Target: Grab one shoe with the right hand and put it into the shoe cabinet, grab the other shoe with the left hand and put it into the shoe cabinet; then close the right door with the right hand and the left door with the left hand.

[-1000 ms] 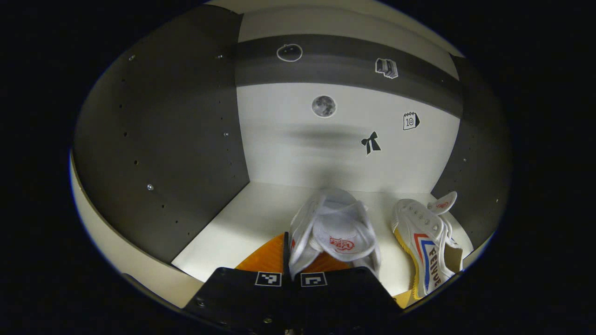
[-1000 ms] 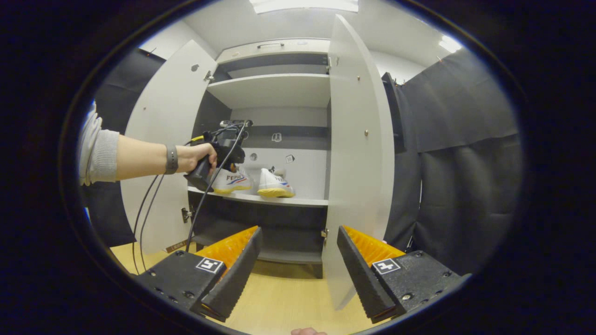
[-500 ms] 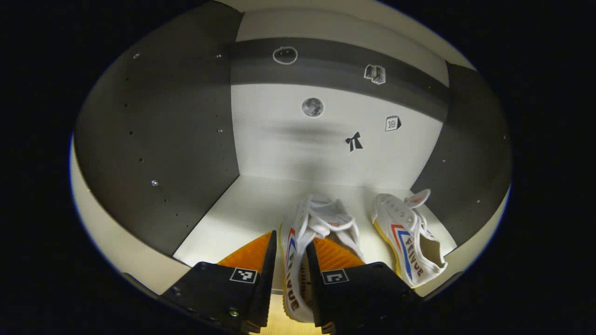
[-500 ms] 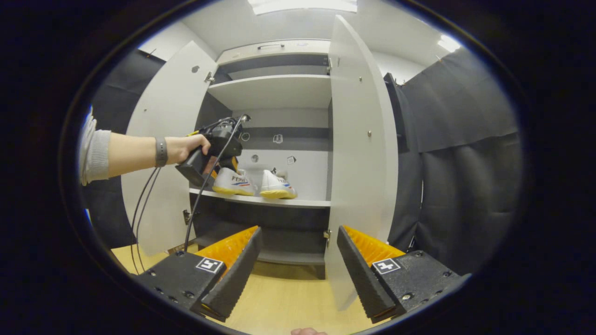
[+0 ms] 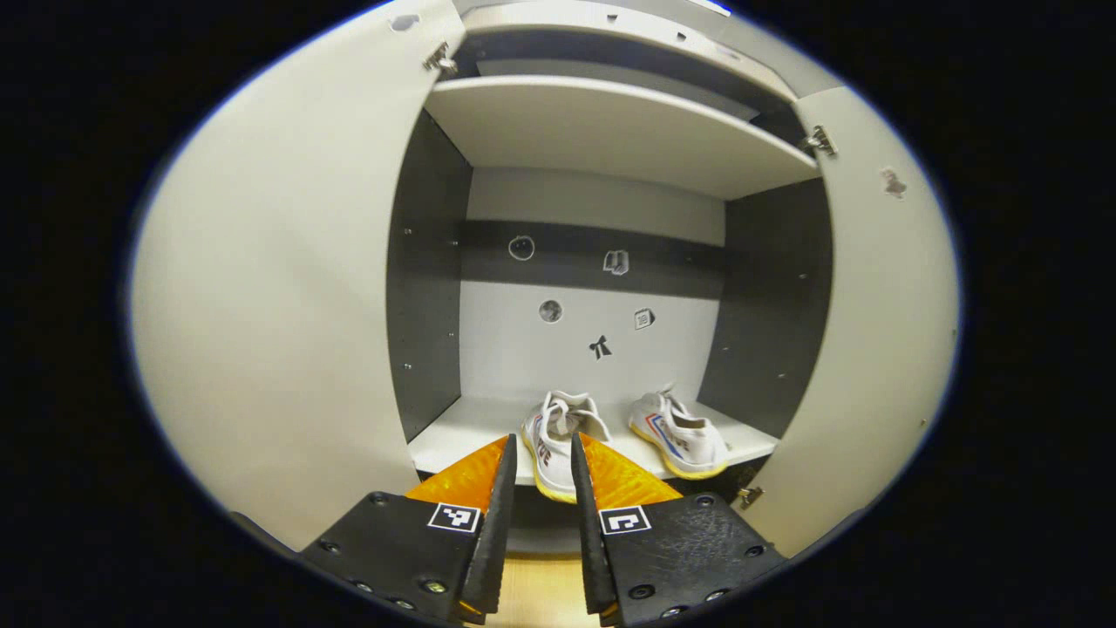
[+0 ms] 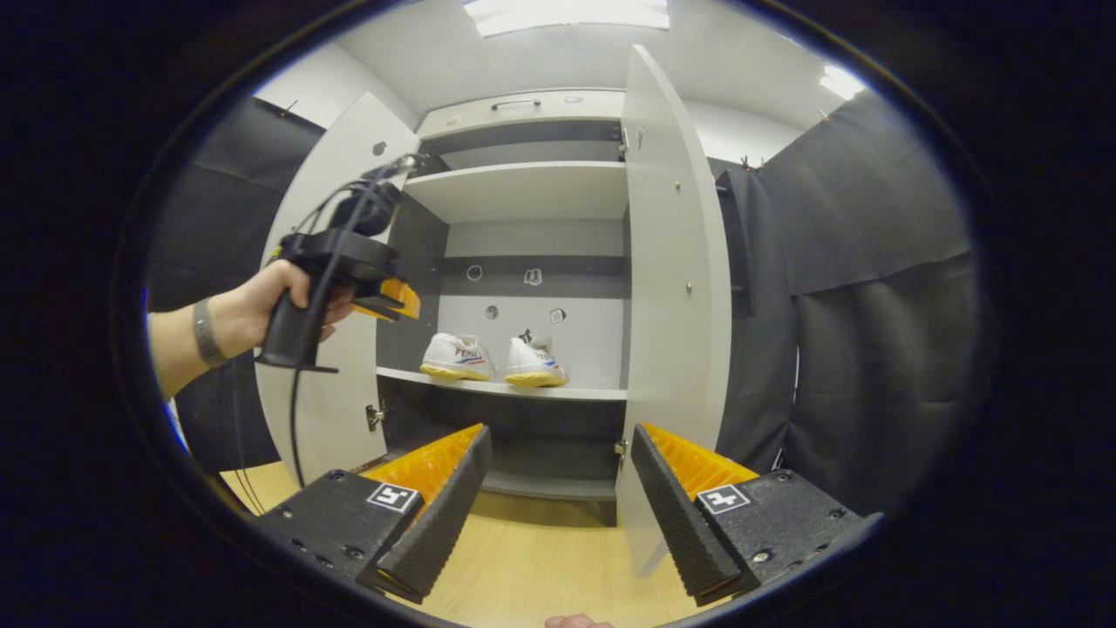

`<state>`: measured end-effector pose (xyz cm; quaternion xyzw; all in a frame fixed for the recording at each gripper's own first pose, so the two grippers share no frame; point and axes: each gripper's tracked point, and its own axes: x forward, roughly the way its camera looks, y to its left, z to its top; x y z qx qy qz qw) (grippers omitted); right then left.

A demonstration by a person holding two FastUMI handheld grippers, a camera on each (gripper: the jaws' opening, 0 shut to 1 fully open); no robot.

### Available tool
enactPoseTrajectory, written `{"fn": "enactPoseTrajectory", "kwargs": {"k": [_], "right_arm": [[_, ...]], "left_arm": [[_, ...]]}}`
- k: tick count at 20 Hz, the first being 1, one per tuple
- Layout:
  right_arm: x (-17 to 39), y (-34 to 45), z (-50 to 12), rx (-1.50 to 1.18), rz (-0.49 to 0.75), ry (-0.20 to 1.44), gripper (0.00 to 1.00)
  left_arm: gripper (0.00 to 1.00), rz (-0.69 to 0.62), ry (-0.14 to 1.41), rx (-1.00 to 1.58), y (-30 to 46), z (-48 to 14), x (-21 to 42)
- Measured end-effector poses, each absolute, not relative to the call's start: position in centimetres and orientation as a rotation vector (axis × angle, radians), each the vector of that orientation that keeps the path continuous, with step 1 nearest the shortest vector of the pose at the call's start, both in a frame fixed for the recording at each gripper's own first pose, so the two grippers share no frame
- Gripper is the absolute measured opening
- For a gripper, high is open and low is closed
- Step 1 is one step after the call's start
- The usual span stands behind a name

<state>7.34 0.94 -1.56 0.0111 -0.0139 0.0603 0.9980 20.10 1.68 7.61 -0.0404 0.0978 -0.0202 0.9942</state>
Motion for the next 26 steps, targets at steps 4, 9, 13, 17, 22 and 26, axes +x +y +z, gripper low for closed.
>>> {"fn": "enactPoseTrajectory", "kwargs": {"k": [4, 9, 13, 17, 22, 26], "right_arm": [[5.8, 1.1, -1.3, 0.024, 0.143, -0.012, 1.0], [4.1, 0.4, -0.6, 0.017, 0.134, -0.011, 1.0], [3.2, -0.7, -0.5, 0.017, 0.116, -0.004, 1.0], [3.1, -3.0, 0.4, 0.026, 0.084, -0.001, 1.0], [5.4, -12.1, 6.0, 0.038, -0.038, -0.078, 1.0], [8.2, -19.5, 10.0, 0.051, -0.171, -0.116, 1.0]], "left_arm": [[0.42, 0.017, 0.029, -0.016, 2.7, 8.4, 12.0], [0.74, 0.036, 0.004, 0.015, 2.3, 6.0, 4.4], [0.97, 0.01, 0.035, -0.021, 0.7, 3.2, 0.2], [0.96, -0.004, 0.045, -0.001, 0.1, 1.7, -1.6], [0.97, -0.003, 0.078, -0.018, 0.0, 0.8, -2.3], [0.97, 0.015, 0.083, 0.008, 0.6, 0.8, -2.4]]}}
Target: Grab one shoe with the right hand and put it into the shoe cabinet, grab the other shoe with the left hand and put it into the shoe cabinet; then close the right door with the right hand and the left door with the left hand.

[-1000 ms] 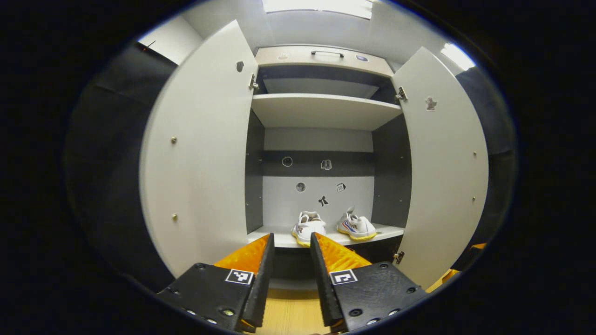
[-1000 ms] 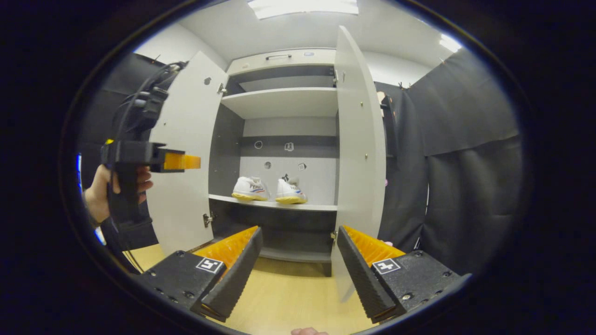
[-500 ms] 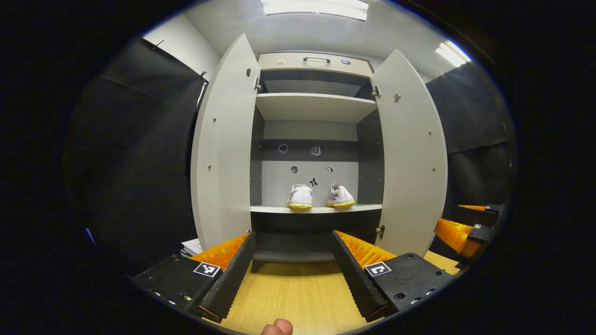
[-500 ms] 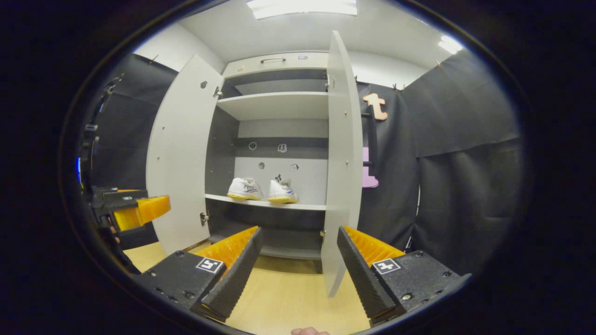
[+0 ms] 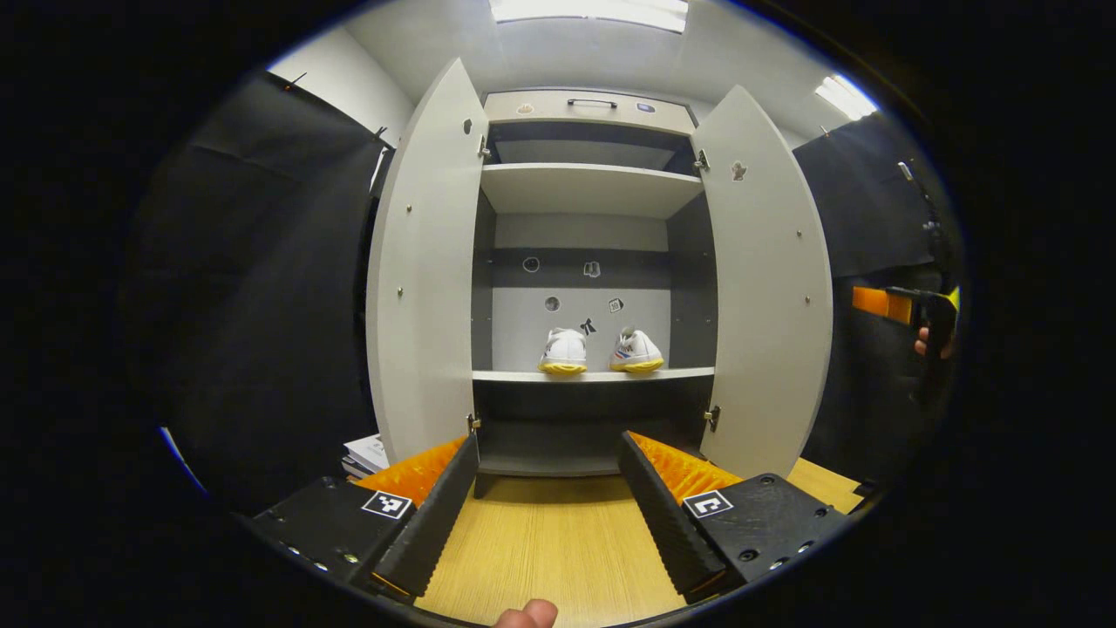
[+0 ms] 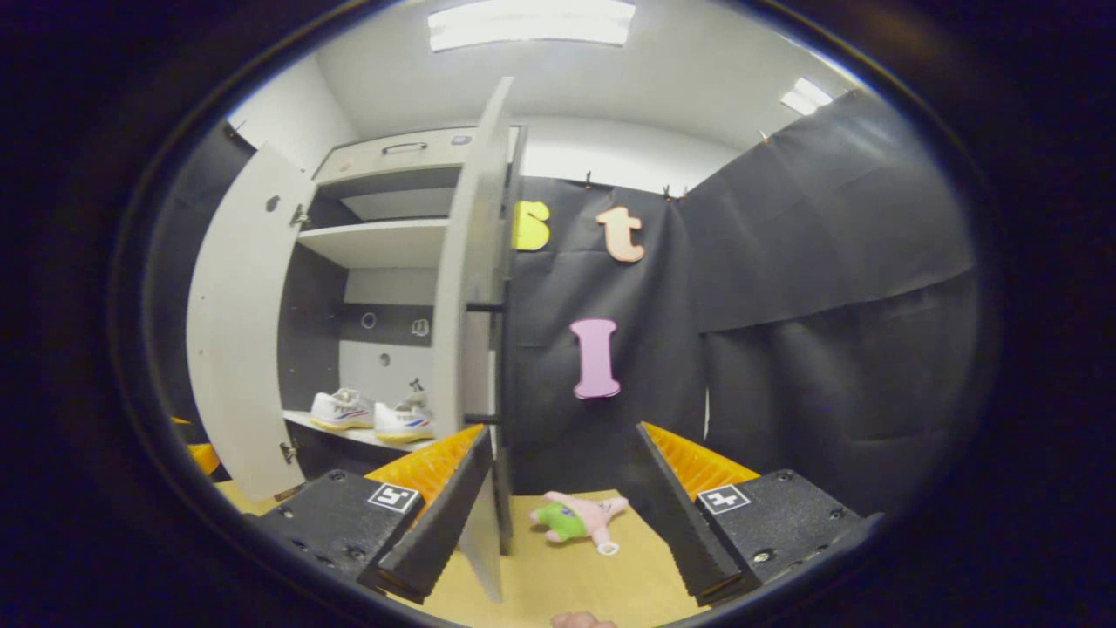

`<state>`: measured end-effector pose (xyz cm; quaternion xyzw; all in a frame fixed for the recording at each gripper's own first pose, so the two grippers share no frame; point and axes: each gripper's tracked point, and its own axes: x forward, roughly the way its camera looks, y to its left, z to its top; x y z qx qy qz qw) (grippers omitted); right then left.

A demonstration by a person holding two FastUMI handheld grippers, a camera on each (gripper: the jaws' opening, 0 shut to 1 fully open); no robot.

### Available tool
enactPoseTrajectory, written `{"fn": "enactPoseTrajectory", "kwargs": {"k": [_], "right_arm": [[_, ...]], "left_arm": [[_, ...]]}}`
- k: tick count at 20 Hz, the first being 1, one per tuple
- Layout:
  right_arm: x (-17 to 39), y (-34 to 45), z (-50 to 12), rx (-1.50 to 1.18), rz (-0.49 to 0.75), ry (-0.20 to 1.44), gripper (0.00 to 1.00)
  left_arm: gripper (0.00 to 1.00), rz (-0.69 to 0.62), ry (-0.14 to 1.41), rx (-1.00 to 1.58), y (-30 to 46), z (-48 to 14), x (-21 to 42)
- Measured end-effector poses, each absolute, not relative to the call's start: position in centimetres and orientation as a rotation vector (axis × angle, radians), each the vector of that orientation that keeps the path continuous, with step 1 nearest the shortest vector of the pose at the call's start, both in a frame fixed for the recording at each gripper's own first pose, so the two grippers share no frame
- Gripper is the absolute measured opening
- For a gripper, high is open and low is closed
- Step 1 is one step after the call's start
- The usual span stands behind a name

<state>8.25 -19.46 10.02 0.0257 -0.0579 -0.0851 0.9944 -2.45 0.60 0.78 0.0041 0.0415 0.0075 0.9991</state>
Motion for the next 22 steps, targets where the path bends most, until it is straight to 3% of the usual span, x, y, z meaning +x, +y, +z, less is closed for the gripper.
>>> {"fn": "enactPoseTrajectory", "kwargs": {"k": [4, 10, 13, 22], "right_arm": [[12.2, -21.9, 11.2, 0.073, -0.202, -0.088, 0.99], [16.3, -20.0, 11.9, 0.074, -0.155, -0.051, 0.99], [15.6, -19.5, 12.2, 0.079, -0.144, -0.073, 0.94], [15.7, -11.8, 12.7, 0.056, -0.049, -0.091, 0.96]], "left_arm": [[0.97, -0.005, 0.087, 0.036, -0.1, 0.7, -2.7], [0.97, -0.023, 0.105, 0.061, -0.9, 0.0, -2.7], [0.97, -0.028, 0.117, 0.068, -1.2, -0.4, -2.9], [0.97, -0.013, 0.108, 0.077, -1.0, -0.3, -2.4]]}}
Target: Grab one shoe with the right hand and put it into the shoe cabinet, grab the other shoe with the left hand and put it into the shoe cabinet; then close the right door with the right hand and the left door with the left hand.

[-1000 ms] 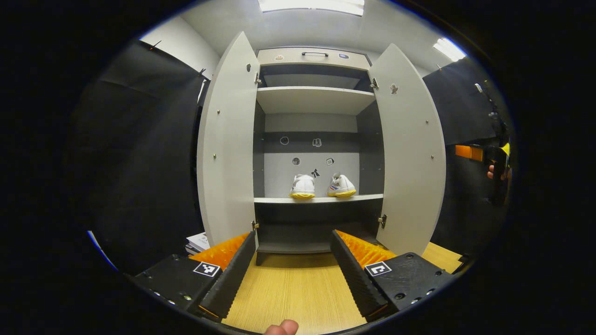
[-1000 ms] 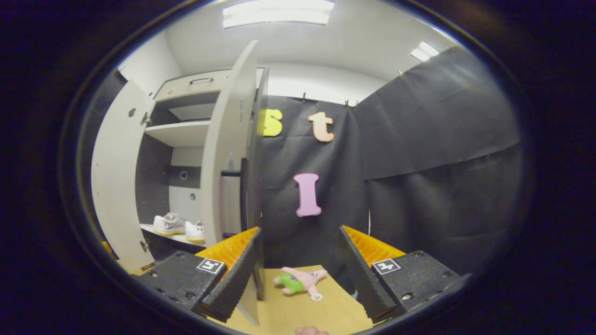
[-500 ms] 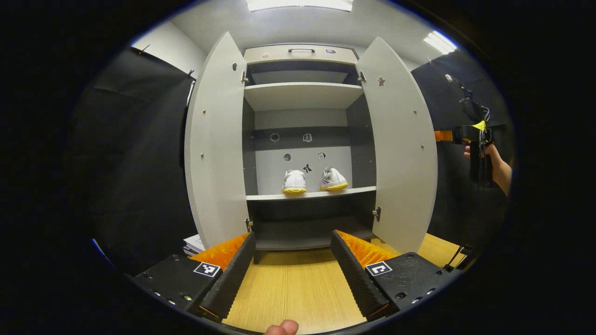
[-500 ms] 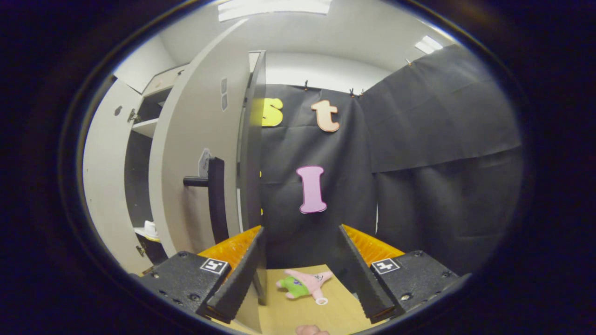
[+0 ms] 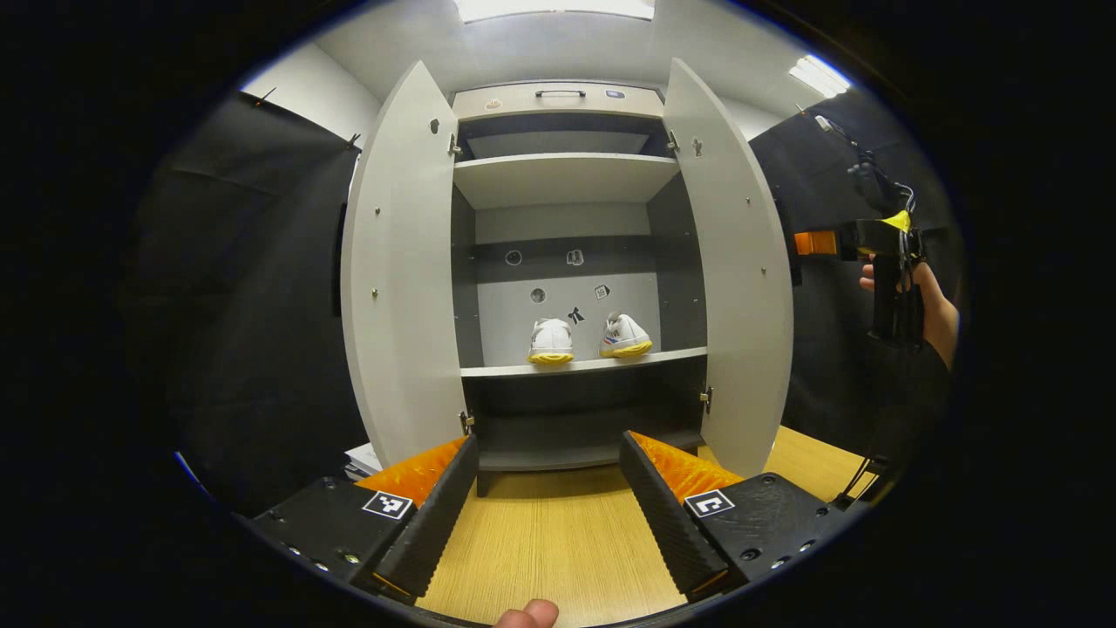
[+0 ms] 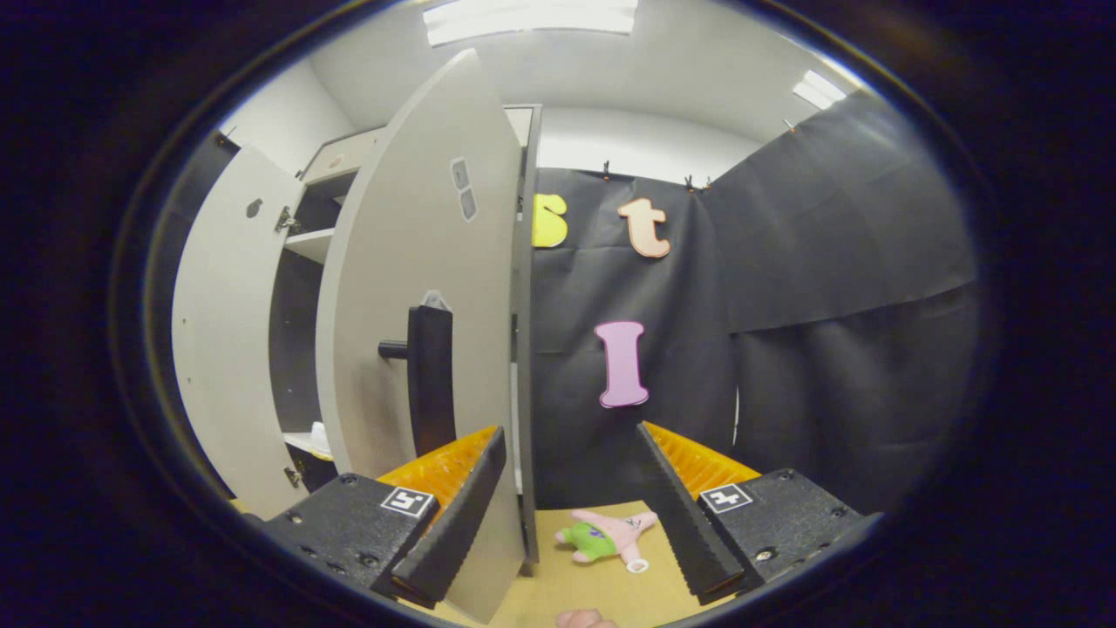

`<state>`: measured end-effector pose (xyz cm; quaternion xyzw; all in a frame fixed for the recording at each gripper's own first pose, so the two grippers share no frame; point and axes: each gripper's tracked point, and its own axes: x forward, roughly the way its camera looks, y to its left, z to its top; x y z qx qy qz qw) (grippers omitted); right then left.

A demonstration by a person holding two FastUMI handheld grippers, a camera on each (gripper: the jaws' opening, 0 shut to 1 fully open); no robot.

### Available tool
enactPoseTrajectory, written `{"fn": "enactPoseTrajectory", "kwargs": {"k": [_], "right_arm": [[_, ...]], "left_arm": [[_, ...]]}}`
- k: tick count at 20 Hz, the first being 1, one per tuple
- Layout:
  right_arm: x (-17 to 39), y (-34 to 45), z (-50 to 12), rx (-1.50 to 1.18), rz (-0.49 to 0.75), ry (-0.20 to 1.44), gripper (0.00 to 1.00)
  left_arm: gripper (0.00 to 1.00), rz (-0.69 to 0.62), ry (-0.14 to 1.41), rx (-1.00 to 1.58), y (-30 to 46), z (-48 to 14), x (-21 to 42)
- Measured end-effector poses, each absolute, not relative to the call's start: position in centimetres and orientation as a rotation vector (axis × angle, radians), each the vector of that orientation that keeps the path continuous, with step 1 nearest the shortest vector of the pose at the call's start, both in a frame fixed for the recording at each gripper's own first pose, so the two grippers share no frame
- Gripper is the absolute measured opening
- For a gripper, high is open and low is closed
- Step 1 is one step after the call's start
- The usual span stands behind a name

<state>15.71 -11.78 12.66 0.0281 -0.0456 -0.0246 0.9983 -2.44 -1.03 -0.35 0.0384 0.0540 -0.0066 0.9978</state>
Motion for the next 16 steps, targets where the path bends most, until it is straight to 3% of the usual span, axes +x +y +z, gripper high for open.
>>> {"fn": "enactPoseTrajectory", "kwargs": {"k": [6, 7, 8, 9, 10, 12, 16], "right_arm": [[17.7, -5.7, 12.6, 0.109, 0.041, -0.081, 0.96], [18.2, -4.6, 12.6, 0.112, 0.063, -0.08, 0.9], [18.9, -3.5, 12.7, 0.107, 0.084, -0.08, 0.96], [19.6, -2.8, 12.6, 0.101, 0.089, -0.079, 0.91], [20.2, -2.2, 12.6, 0.1, 0.095, -0.075, 0.97], [20.2, -1.3, 12.5, 0.105, 0.107, -0.074, 0.99], [19.8, -0.4, 12.6, 0.111, 0.121, -0.077, 0.95]], "left_arm": [[0.98, 0.026, 0.121, 0.072, 0.7, -0.9, -2.8], [0.98, 0.034, 0.121, 0.073, 1.1, -1.1, -2.9], [0.97, 0.041, 0.124, 0.073, 1.4, -1.2, -2.9], [0.98, 0.048, 0.127, 0.072, 1.7, -1.3, -2.9], [0.98, 0.053, 0.13, 0.07, 1.9, -1.3, -3.0], [0.98, 0.06, 0.137, 0.067, 2.7, -1.8, -2.6], [0.98, 0.076, 0.154, 0.06, 4.2, -2.9, -2.2]]}}
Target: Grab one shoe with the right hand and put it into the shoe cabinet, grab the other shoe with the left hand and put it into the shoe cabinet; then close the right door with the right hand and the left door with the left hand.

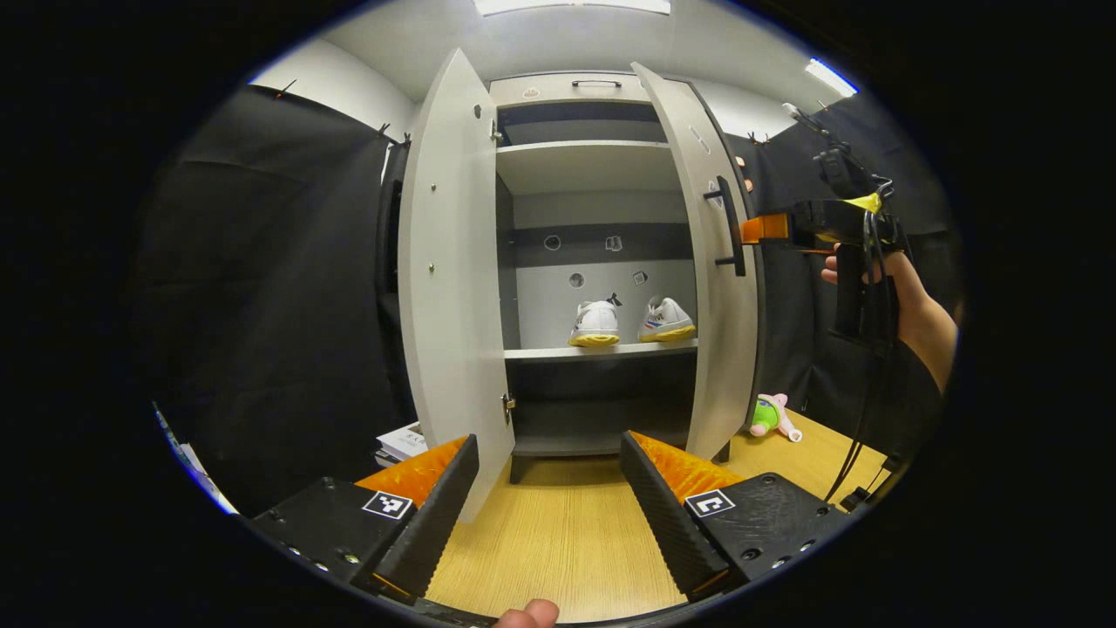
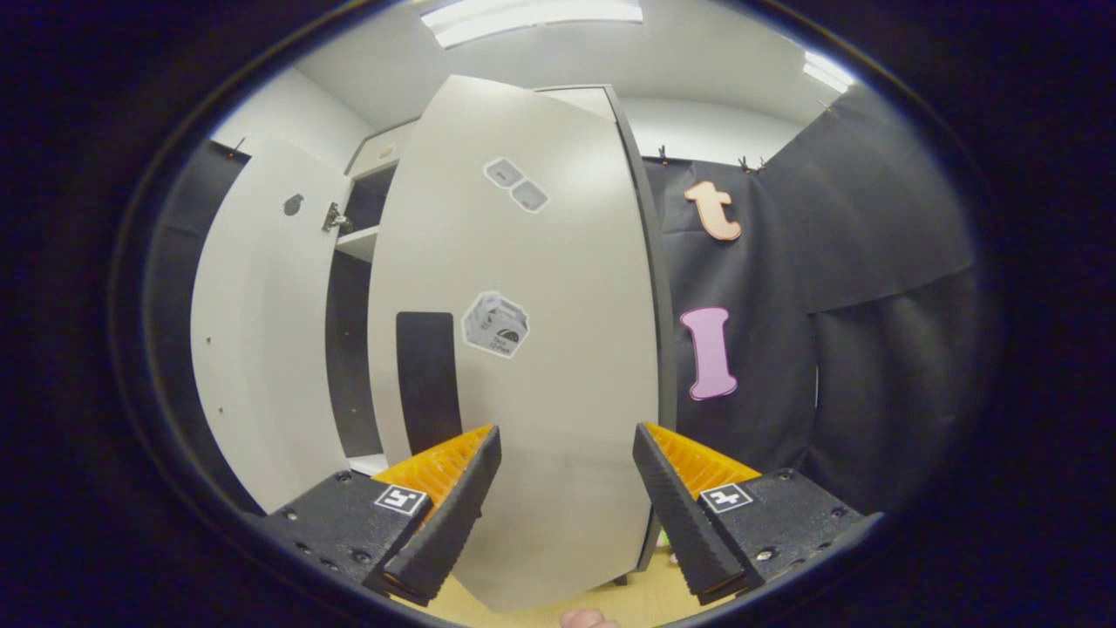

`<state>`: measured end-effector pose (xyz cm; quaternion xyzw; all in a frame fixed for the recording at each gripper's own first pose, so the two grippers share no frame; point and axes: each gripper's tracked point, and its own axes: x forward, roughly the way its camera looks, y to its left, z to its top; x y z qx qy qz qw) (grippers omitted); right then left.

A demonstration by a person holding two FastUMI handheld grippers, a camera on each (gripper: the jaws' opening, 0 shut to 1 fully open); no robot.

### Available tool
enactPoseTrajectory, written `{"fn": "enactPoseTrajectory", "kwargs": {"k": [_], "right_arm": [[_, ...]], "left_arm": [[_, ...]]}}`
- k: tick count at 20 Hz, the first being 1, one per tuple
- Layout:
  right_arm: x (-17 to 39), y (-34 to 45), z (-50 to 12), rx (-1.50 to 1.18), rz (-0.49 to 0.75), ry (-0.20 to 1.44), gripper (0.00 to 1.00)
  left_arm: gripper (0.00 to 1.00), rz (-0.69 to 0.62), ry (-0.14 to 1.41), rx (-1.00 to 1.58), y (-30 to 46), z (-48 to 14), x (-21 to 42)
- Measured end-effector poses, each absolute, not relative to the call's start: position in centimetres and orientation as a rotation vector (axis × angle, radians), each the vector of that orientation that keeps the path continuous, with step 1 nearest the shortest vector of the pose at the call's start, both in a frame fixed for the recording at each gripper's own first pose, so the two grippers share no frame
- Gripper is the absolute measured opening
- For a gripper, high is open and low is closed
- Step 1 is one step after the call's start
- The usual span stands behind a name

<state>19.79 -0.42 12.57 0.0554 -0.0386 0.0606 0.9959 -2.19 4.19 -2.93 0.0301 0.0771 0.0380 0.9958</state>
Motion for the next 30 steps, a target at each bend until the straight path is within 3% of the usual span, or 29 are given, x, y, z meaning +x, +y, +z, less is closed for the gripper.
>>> {"fn": "enactPoseTrajectory", "kwargs": {"k": [1, 8, 12, 14, 19, 24, 30], "right_arm": [[19.2, -0.5, 12.3, 0.108, 0.121, -0.077, 0.99], [11.7, -0.6, 7.1, 0.065, 0.123, -0.07, 0.95], [8.5, 0.3, 1.8, 0.042, 0.125, -0.012, 0.99], [7.2, 1.0, -0.1, 0.03, 0.153, 0.027, 0.95], [4.8, 2.9, -2.8, 0.025, 0.221, 0.061, 0.99], [4.6, 2.6, -3.0, 0.039, 0.221, 0.071, 0.96], [4.7, 0.1, -3.5, 0.056, 0.161, 0.082, 0.99]], "left_arm": [[0.98, 0.08, 0.159, 0.057, 4.5, -3.0, -2.2], [0.98, 0.159, 0.118, 0.019, 9.1, -1.2, -2.8], [0.97, 0.304, 0.111, 0.046, 16.2, -0.7, -3.6], [0.97, 0.365, 0.092, 0.085, 20.0, 0.8, -2.5], [0.97, 0.506, -0.008, 0.096, 26.9, 5.3, 0.7], [0.97, 0.481, -0.061, 0.087, 29.7, 9.6, 6.5], [0.96, 0.45, -0.02, 0.06, 29.7, 9.7, 10.1]]}}
